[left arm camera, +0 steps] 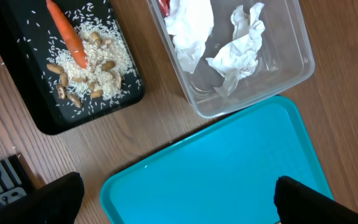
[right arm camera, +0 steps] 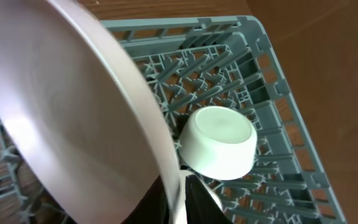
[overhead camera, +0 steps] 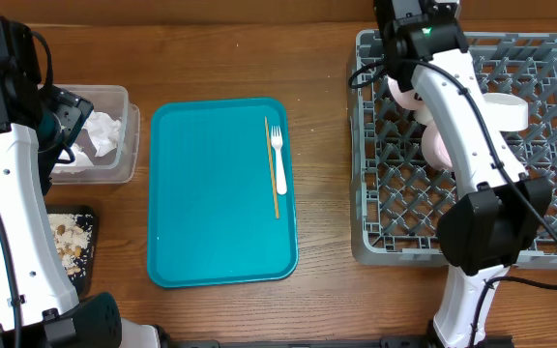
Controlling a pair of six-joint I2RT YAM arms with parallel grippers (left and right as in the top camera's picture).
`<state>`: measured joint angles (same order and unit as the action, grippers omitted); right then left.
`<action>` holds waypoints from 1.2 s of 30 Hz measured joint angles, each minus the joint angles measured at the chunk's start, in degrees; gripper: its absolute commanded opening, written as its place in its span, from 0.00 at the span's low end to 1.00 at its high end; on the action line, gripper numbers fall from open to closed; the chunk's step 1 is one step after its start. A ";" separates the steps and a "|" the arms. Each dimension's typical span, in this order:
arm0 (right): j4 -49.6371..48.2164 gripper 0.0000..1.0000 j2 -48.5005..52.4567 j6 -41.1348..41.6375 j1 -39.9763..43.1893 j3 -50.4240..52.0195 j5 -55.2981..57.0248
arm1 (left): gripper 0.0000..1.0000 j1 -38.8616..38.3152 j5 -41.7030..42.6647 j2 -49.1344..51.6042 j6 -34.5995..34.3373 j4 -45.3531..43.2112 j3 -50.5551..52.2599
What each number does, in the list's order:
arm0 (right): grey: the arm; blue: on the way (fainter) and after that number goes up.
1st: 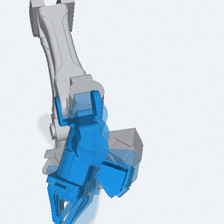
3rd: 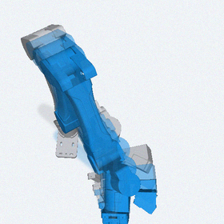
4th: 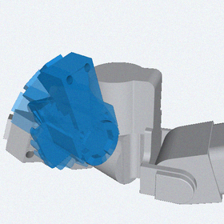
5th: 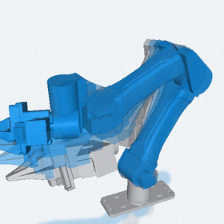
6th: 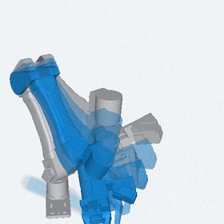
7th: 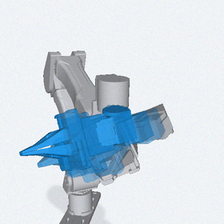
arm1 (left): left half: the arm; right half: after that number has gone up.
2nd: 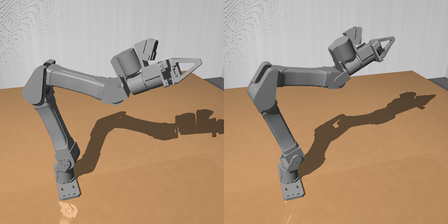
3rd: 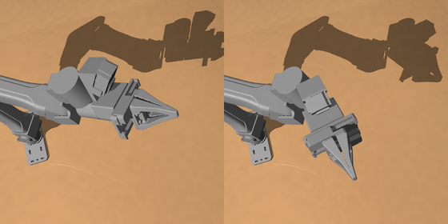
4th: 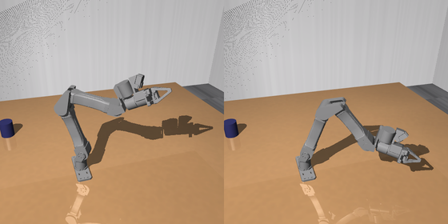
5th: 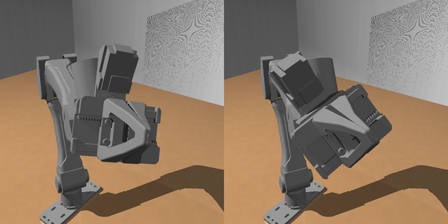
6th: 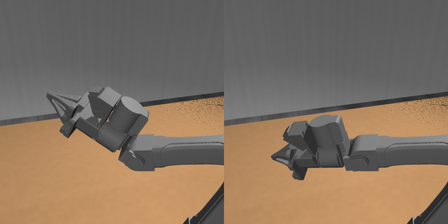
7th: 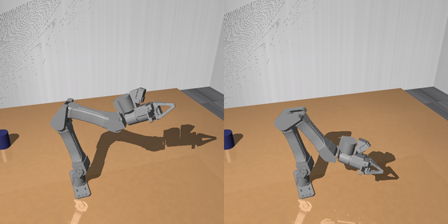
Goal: Sort waste into correct bins and load items into the dishwasher
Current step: 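Stand the pink plate upright in the rack and release it, then reach the right gripper left to the wooden chopstick on the tray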
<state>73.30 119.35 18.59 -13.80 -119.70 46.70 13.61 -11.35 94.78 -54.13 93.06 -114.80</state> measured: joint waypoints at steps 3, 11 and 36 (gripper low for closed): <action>0.09 0.80 0.00 0.44 -1.14 0.00 0.04 | 1.00 0.00 0.00 0.00 0.00 -0.02 0.02; 0.96 0.93 0.00 -0.48 -5.03 0.00 -1.99 | 1.00 0.00 0.02 0.00 0.00 -0.02 0.00; -7.91 0.91 -0.11 -1.51 -16.09 4.35 -59.80 | 1.00 0.00 0.00 0.00 0.00 0.00 0.00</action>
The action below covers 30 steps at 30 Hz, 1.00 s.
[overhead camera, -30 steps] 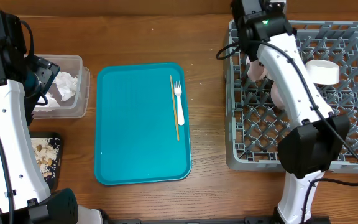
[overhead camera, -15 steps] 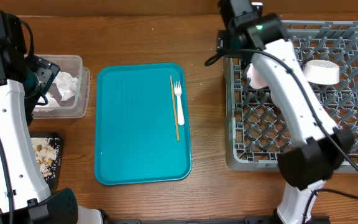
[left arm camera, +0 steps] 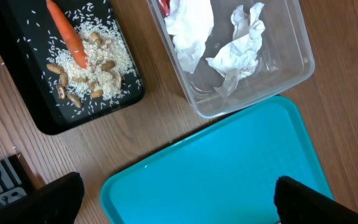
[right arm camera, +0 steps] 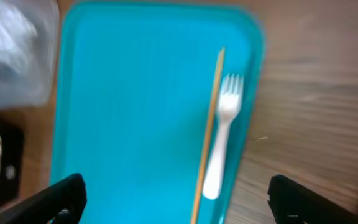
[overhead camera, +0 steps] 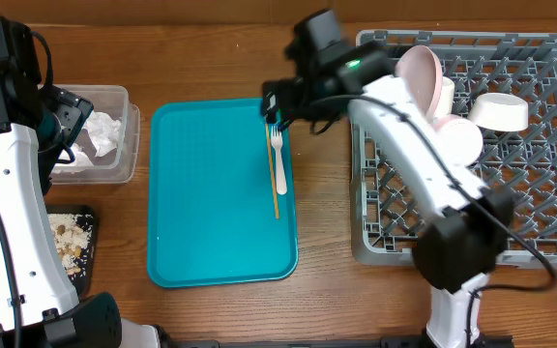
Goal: Sort waste into correct bins and load items into the dishwasher
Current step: 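Reach the right gripper left to the wooden chopstick on the tray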
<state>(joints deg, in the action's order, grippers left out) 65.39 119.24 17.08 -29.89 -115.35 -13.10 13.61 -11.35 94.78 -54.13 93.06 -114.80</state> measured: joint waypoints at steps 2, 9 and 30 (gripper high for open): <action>-1.01 0.88 2.01 -0.20 -1.75 0.70 -0.20 | 1.00 0.00 0.02 0.00 0.00 0.00 0.00; -3.93 0.85 7.87 2.54 -8.07 1.05 3.21 | 1.00 0.00 0.02 0.00 0.00 -0.02 0.02; -9.79 0.82 13.62 7.78 -8.04 6.12 7.32 | 1.00 0.00 0.02 0.00 0.00 -0.02 0.00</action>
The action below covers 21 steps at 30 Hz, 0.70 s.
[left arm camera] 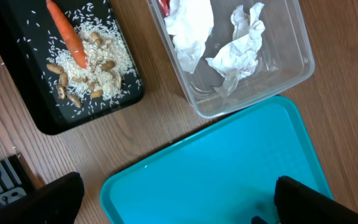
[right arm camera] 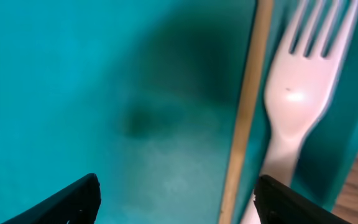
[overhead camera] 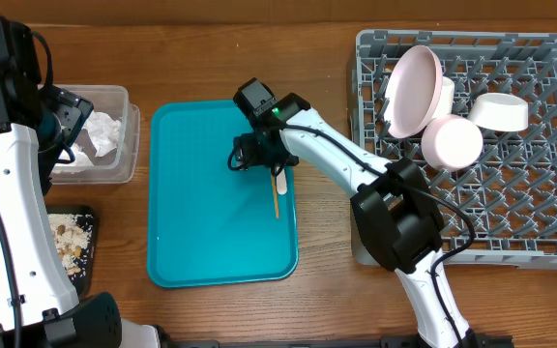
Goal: Sort waste into correct bins and load items into the dishwasher
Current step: 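Reach the right gripper left to the wooden chopstick on the tray, then close the right gripper on the wooden chopstick and lift it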
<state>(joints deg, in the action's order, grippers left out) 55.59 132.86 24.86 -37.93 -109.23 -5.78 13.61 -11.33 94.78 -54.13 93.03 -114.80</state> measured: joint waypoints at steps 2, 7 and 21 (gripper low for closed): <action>-0.81 0.82 0.00 0.17 0.02 0.74 -0.37 | 1.00 0.00 -0.02 0.00 0.00 0.00 0.02; -0.96 0.82 0.00 0.57 0.02 1.79 -1.40 | 1.00 0.00 0.00 0.00 0.00 0.00 0.02; -2.71 0.53 0.00 2.14 -4.00 1.79 -1.46 | 1.00 0.00 -0.02 0.00 0.00 0.00 0.00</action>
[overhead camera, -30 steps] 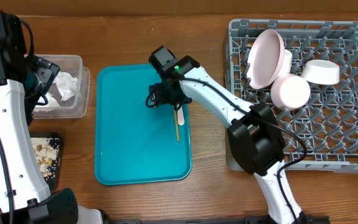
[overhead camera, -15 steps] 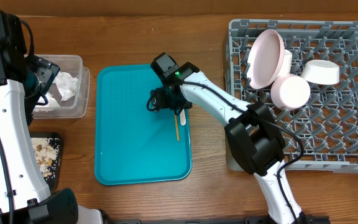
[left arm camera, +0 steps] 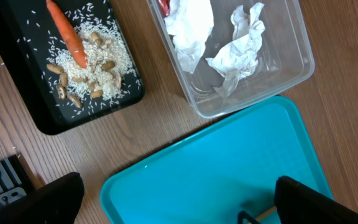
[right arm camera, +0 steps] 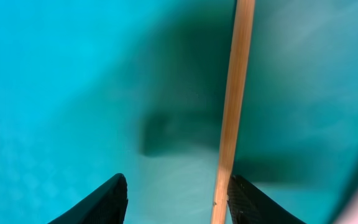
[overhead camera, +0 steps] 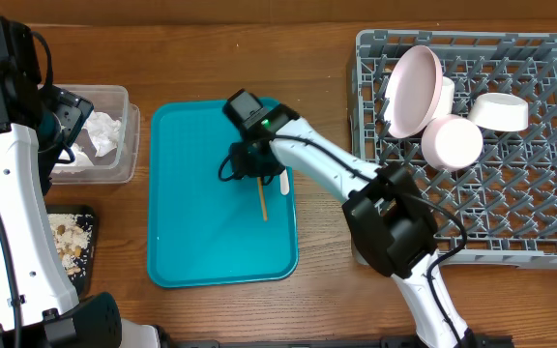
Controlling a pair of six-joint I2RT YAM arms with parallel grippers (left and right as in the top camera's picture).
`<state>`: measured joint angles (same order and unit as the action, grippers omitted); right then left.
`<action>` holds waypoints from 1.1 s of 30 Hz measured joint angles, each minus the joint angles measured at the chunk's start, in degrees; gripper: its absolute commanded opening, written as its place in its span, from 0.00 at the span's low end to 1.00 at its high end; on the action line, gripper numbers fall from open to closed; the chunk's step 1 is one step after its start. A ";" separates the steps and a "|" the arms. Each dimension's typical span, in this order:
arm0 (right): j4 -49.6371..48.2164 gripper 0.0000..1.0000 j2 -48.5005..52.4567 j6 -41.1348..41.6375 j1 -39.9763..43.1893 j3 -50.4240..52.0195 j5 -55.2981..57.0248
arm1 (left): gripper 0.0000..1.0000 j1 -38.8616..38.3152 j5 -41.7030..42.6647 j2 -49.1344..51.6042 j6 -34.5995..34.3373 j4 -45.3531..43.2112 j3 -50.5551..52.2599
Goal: Sort waste into correct bins and load items into the dishwasher
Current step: 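Close the right gripper on the wooden chopstick and lift it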
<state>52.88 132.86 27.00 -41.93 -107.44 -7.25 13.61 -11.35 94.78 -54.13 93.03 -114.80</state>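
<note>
A thin wooden stick (overhead camera: 263, 200) lies slightly tilted on the teal tray (overhead camera: 201, 232), just left of a white plastic fork (overhead camera: 283, 181). My right gripper (overhead camera: 244, 160) is down on the tray. In the right wrist view its fingers straddle the stick (right arm camera: 232, 106), which lies against the right finger (right arm camera: 253, 202); a wide gap remains on the other side, so the gripper (right arm camera: 176, 202) is open. My left gripper (left arm camera: 179, 208) hangs open and empty over the tray's far left corner.
A clear bin (left arm camera: 253, 74) of crumpled paper sits left of the tray. A black tray (left arm camera: 42, 118) beside it holds rice, peanuts and a carrot. On the right, the grey dish rack (overhead camera: 549, 232) holds a pink plate (overhead camera: 412, 79), pink bowl (overhead camera: 453, 142) and white bowl (overhead camera: 499, 111).
My right gripper's fingers have come closer together around the stick. The stick has shifted left, away from the fork, and now lies tilted. The left arm has not moved.
My right gripper held the pink plate over the dish rack. Then the plate stood in the rack and the gripper was open above the tray's far right corner. Then it was low over the stick and fork, wide open, and now it straddles the stick.
</note>
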 measured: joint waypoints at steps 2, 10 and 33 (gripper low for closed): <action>-0.15 0.50 0.00 0.00 -1.22 0.00 0.26 | 1.00 0.00 0.00 0.00 0.00 0.00 0.00; 0.44 0.41 0.83 -0.02 -2.73 0.00 7.23 | 1.00 0.00 0.00 0.00 0.00 0.00 0.02; -0.13 0.05 1.40 -0.20 -7.28 -0.02 16.09 | 1.00 0.00 0.00 0.00 0.00 0.00 0.02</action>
<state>52.75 134.26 26.81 -49.21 -107.46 8.84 13.61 -11.35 94.78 -54.13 93.03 -114.78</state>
